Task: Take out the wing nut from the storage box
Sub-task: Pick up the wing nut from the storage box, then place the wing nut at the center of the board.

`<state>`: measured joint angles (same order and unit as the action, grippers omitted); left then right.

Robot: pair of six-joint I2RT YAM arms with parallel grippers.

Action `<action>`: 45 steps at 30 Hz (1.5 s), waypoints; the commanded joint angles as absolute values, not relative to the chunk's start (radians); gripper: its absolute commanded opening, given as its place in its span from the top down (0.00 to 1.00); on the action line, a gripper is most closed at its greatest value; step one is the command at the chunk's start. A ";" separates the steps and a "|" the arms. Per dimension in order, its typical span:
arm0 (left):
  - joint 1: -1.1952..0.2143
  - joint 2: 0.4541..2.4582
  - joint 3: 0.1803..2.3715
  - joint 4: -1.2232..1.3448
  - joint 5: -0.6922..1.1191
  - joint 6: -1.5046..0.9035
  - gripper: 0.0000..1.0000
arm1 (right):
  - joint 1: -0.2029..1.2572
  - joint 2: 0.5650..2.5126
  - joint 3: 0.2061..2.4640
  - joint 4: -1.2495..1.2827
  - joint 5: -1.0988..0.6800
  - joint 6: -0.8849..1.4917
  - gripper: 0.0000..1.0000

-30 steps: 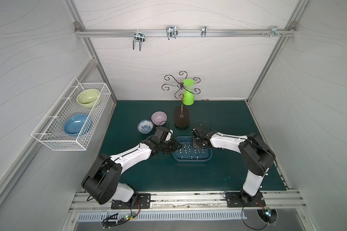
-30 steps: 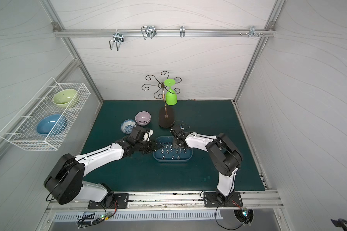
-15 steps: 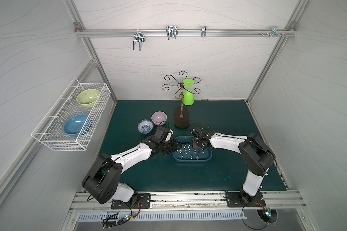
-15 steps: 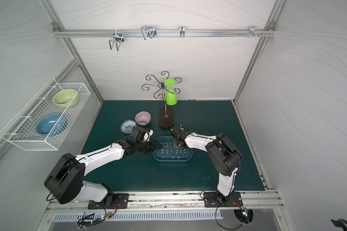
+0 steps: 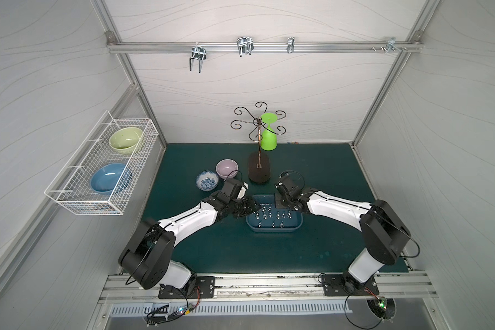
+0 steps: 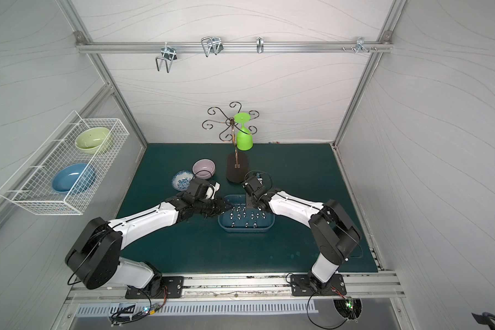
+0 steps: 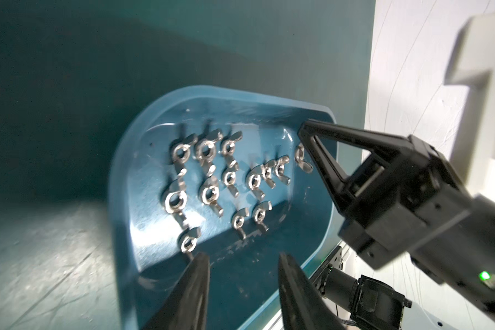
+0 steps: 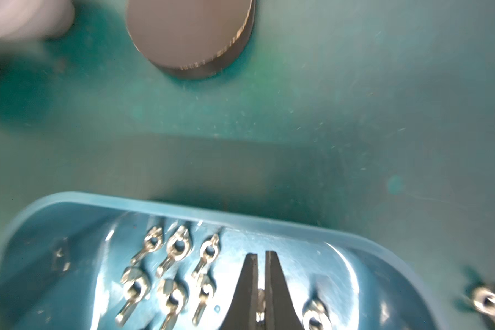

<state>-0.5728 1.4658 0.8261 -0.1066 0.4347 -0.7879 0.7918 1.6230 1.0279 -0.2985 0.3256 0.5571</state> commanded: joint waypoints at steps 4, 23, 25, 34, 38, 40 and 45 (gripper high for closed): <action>-0.650 1.567 0.988 -0.088 0.461 -0.767 0.57 | 0.723 1.519 0.973 -0.340 0.356 0.537 1.00; -0.835 1.804 1.207 -0.080 0.528 -0.761 0.57 | 0.405 1.640 0.871 -0.238 0.255 0.523 1.00; -0.839 1.809 1.209 -0.079 0.529 -0.763 0.57 | 0.405 1.646 0.863 -0.230 0.253 0.526 1.00; -0.840 1.811 1.207 -0.088 0.529 -0.757 0.57 | 0.407 1.671 0.859 -0.216 0.244 0.528 1.00; -0.839 1.805 1.199 -0.096 0.526 -0.751 0.57 | 0.408 1.683 0.862 -0.221 0.242 0.524 1.00; -0.839 1.801 1.196 -0.098 0.522 -0.750 0.57 | 0.416 1.687 0.861 -0.224 0.244 0.524 1.00; -0.840 1.794 1.185 -0.097 0.519 -0.750 0.57 | 0.439 1.689 0.858 -0.227 0.256 0.527 1.00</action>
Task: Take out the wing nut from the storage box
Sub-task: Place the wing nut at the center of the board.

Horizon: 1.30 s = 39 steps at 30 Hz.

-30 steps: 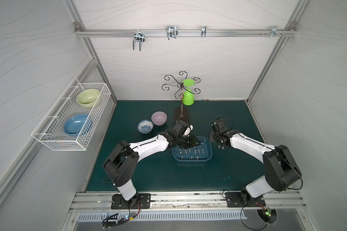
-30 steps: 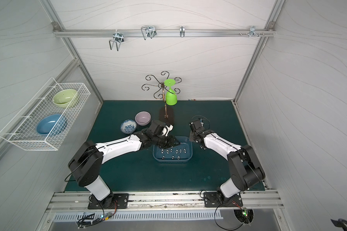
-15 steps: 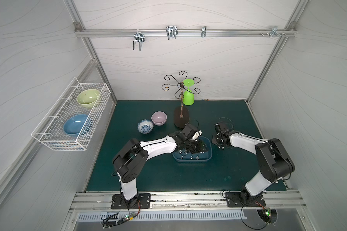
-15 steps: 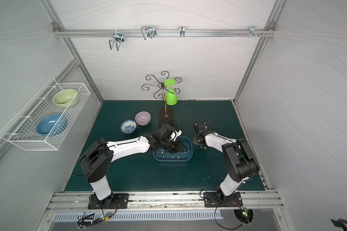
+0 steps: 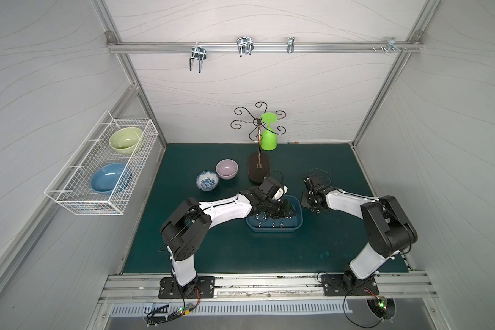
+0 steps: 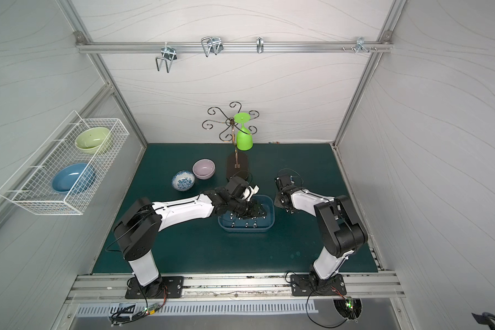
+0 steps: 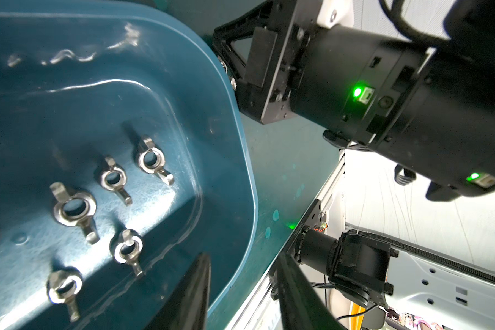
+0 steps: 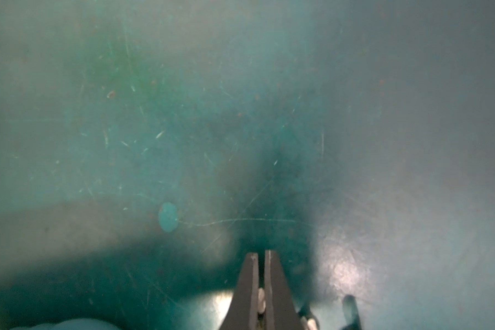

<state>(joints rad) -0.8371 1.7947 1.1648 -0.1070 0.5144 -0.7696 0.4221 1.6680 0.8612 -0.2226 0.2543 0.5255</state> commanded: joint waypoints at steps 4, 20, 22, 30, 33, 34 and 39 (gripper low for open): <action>-0.840 1.785 1.173 -0.095 0.515 -0.752 0.57 | 0.448 1.685 0.857 -0.228 0.259 0.529 0.96; -0.840 1.756 1.151 -0.097 0.501 -0.752 0.57 | 0.472 1.632 0.841 -0.239 0.270 0.535 0.82; -0.840 1.751 1.148 -0.098 0.501 -0.752 0.57 | 0.474 1.619 0.840 -0.243 0.271 0.534 0.79; -0.839 1.701 1.137 -0.127 0.474 -0.735 0.57 | 0.501 1.525 0.831 -0.286 0.302 0.522 0.78; -0.827 1.642 1.129 -0.184 0.420 -0.692 0.57 | 0.546 1.459 0.836 -0.316 0.311 0.512 0.78; -0.818 1.621 1.122 -0.197 0.406 -0.681 0.57 | 0.571 1.443 0.842 -0.329 0.322 0.508 0.78; -0.696 1.492 0.995 -0.186 0.388 -0.698 0.56 | 0.705 1.420 0.901 -0.371 0.328 0.500 0.78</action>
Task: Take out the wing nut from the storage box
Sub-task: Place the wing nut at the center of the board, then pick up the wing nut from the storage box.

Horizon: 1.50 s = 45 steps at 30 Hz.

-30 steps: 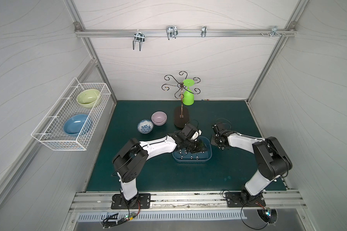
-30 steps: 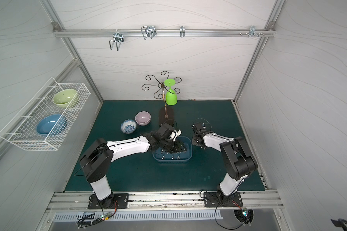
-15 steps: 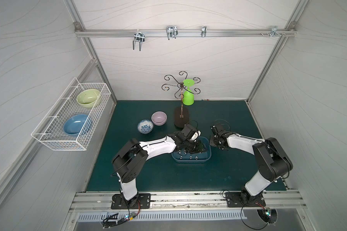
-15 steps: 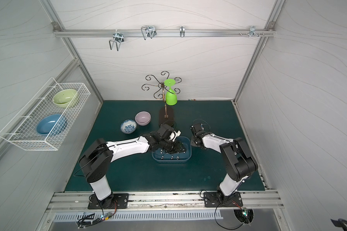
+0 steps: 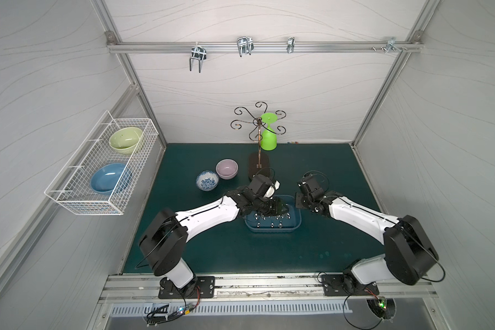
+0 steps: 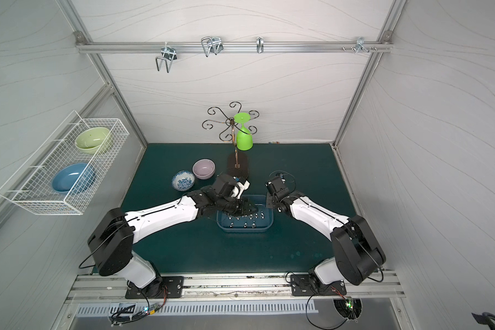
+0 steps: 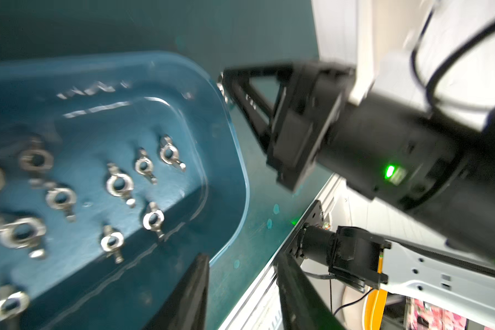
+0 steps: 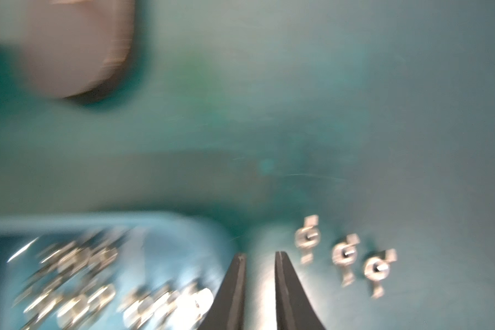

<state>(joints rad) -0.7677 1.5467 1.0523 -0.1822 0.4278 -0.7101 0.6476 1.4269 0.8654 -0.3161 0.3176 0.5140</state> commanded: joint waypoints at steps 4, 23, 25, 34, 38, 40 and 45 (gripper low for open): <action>-0.583 1.406 0.869 -0.175 0.364 -0.735 0.56 | 0.828 1.495 0.970 -0.361 0.342 0.515 0.76; -0.488 1.269 0.655 -0.106 0.343 -0.795 0.56 | 0.864 1.839 1.161 -0.313 0.238 0.626 0.70; -0.488 1.270 0.657 -0.104 0.348 -0.791 0.56 | 0.861 1.847 1.164 -0.321 0.250 0.630 0.70; -0.488 1.273 0.658 -0.096 0.366 -0.785 0.56 | 0.849 1.878 1.172 -0.315 0.259 0.645 0.70; -0.488 1.272 0.661 -0.101 0.365 -0.782 0.56 | 0.843 1.890 1.179 -0.311 0.254 0.647 0.70; -0.487 1.272 0.661 -0.100 0.367 -0.782 0.56 | 0.839 1.897 1.186 -0.311 0.256 0.647 0.70; -0.488 1.276 0.664 -0.100 0.369 -0.779 0.56 | 0.831 1.914 1.204 -0.312 0.250 0.649 0.71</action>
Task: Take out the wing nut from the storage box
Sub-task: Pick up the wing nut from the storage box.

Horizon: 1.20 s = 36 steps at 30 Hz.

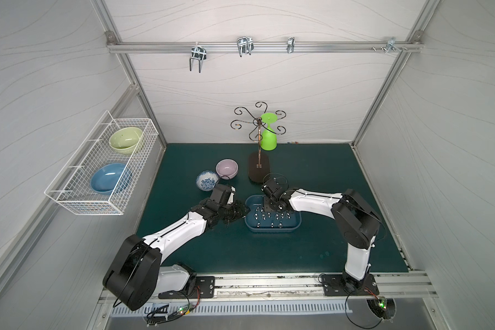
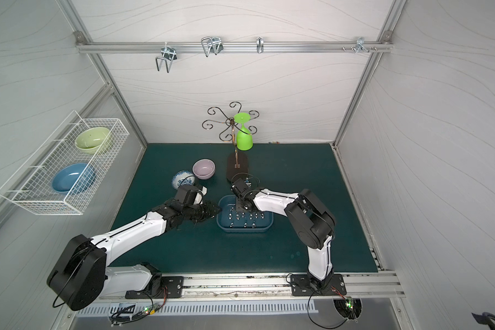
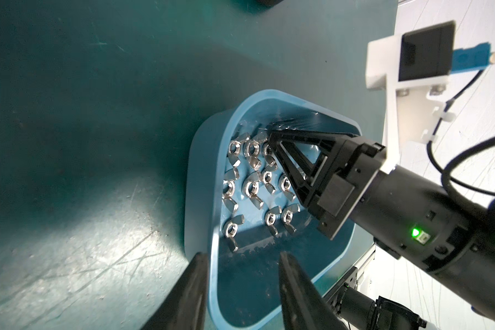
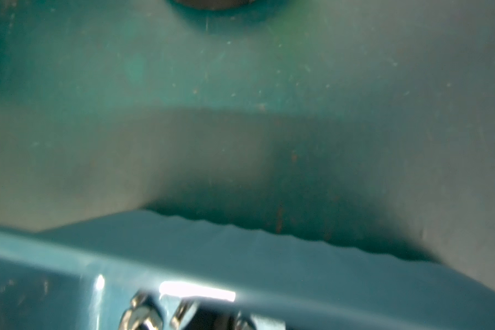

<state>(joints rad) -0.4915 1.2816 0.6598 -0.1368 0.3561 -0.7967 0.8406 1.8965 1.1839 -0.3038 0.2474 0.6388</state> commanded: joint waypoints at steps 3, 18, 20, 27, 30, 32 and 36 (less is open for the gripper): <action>-0.488 1.278 0.660 -0.098 0.369 -0.779 0.56 | 0.831 1.925 1.213 -0.314 0.247 0.650 0.72; -0.486 1.279 0.654 -0.098 0.368 -0.774 0.56 | 0.831 1.950 1.206 -0.309 0.242 0.653 0.80; -0.486 1.274 0.653 -0.101 0.368 -0.772 0.56 | 0.831 1.950 1.206 -0.308 0.242 0.654 0.81; -0.485 1.266 0.650 -0.106 0.362 -0.771 0.57 | 0.836 1.953 1.210 -0.309 0.243 0.656 0.84; -0.485 1.262 0.649 -0.106 0.358 -0.771 0.57 | 0.840 1.953 1.213 -0.310 0.244 0.655 0.86; -0.485 1.262 0.647 -0.105 0.356 -0.772 0.57 | 0.842 1.954 1.215 -0.312 0.245 0.656 0.87; -0.485 1.259 0.647 -0.106 0.353 -0.772 0.57 | 0.845 1.953 1.221 -0.311 0.248 0.655 0.90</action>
